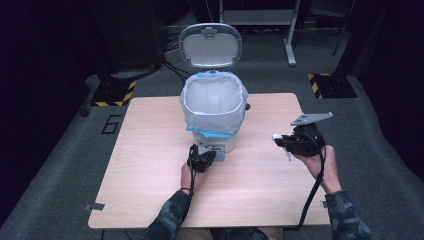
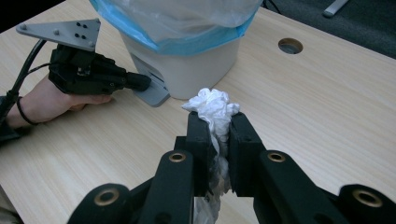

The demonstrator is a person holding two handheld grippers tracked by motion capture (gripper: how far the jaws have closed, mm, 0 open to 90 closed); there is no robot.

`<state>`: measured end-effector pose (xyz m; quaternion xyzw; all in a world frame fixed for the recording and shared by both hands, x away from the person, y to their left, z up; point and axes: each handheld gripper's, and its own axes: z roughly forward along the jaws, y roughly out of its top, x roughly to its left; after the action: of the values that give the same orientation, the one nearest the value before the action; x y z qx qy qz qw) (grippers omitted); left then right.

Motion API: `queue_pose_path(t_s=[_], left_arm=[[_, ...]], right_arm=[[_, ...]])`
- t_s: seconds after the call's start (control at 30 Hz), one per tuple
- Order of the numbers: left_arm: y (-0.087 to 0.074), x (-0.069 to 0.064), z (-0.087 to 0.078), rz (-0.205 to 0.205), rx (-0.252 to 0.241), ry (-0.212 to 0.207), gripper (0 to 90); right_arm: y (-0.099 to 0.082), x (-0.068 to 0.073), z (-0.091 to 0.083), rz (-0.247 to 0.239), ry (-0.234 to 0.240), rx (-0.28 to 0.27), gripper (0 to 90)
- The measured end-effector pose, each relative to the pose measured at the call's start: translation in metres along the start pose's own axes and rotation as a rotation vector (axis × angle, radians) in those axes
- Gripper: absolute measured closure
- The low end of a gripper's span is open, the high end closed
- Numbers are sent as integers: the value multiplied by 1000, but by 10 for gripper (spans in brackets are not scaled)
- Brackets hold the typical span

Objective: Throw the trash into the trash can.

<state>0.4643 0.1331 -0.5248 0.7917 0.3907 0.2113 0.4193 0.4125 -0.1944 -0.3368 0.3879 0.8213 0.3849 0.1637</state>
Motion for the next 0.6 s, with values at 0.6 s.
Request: queue_pose_path(t_s=[0.6], left_arm=[[0, 0, 0, 1, 0, 1, 900]], right_arm=[[28, 0, 0, -56, -26, 14, 814]])
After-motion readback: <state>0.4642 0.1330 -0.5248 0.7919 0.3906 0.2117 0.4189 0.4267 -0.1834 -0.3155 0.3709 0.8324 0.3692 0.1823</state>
